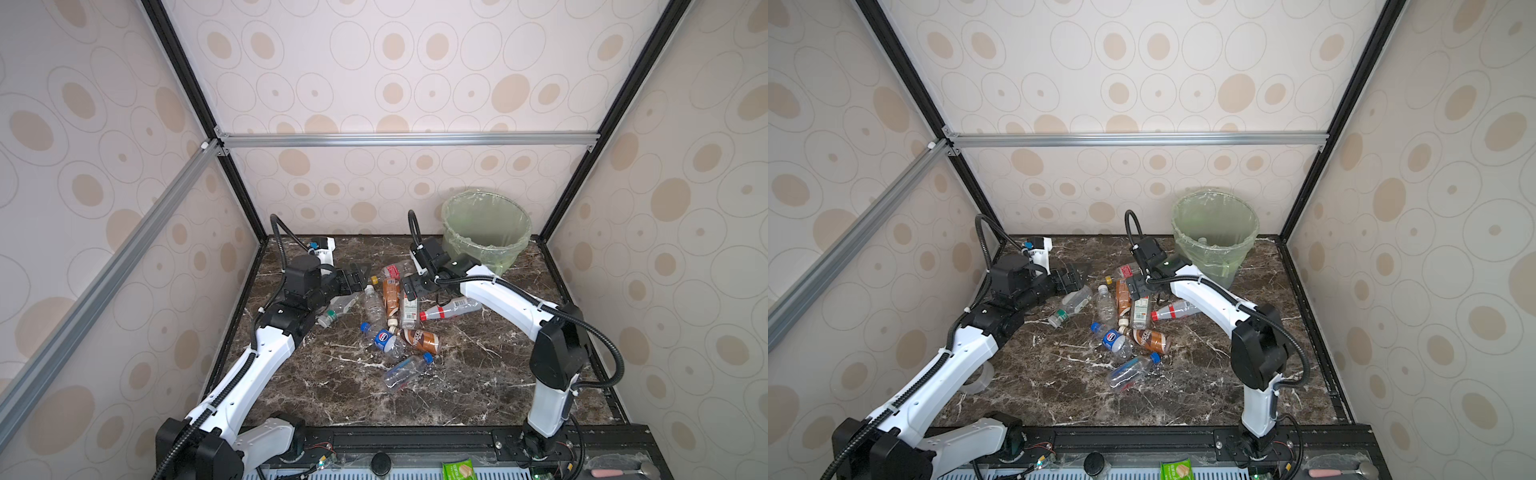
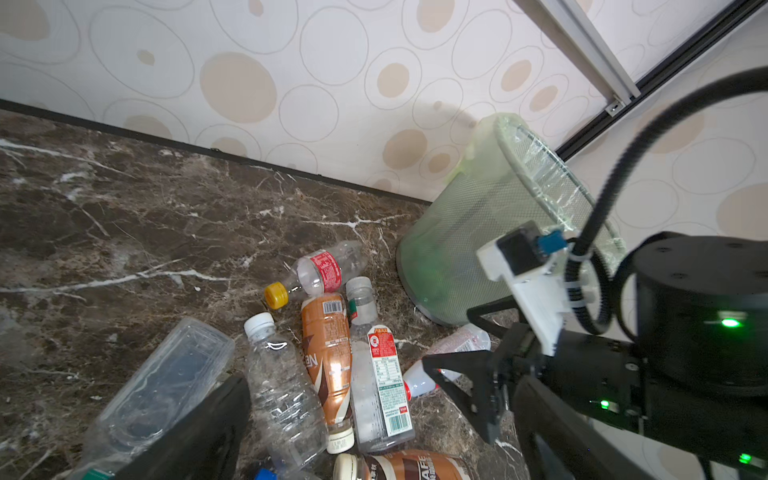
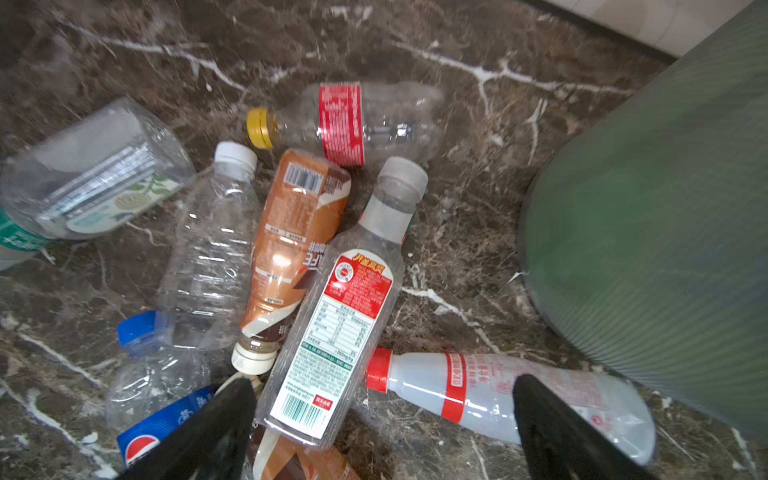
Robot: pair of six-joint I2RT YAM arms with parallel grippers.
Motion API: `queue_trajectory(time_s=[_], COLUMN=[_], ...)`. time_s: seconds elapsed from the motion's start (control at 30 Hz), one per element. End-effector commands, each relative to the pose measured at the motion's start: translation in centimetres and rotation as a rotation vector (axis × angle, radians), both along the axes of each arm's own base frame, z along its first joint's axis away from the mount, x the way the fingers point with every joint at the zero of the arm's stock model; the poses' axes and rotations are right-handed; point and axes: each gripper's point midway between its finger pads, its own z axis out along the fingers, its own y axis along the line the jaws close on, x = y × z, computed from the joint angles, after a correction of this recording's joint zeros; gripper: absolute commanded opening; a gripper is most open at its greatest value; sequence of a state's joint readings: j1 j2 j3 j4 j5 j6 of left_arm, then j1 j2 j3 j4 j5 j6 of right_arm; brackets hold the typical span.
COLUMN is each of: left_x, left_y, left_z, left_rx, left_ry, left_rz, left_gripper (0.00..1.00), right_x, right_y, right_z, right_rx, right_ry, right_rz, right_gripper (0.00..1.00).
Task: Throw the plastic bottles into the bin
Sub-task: 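Move the right gripper down onto the red-labelled bottle and close, then lift the red-labelled bottle with the right gripper and drop it into the bin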
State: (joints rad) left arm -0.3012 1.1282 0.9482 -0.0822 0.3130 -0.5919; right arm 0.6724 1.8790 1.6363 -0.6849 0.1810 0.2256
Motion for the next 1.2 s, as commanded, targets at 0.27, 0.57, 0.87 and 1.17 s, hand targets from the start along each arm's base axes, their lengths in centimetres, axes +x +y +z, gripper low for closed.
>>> queue_trajectory(time_s=[0.27,0.57,0.87,1.17], left_x=[-0.5,-0.6,-0.7,-1.0], left_y=[-0.4,-0.6,-0.6,-1.5], left_z=[0.0,-0.6,-0.5,1.0], left_rx=[-0.042,-0.042,-0.044,-0.079], left_ry=[-0.012,0.002,0.0,-0.048], left_rz=[-0.033,-0.045,-0.048,-0.104], left_gripper=[0.99,0.99,0.99,0.99], right_x=[-2.0,-1.8,-1.3,0.4], right_y=[2.1,2.6,2.3,1.4], right_z=[-7.5,-10.2,-11.2,-5.1], right_rx=[0.001,-0.025,-0.05,-0.019], right_ry=[0.171,0.209,0.21,0.104], right_rz=[-0.011,-0.013,-0.023,-0.043], right_gripper=[0.97,0.85,0.66,0.48])
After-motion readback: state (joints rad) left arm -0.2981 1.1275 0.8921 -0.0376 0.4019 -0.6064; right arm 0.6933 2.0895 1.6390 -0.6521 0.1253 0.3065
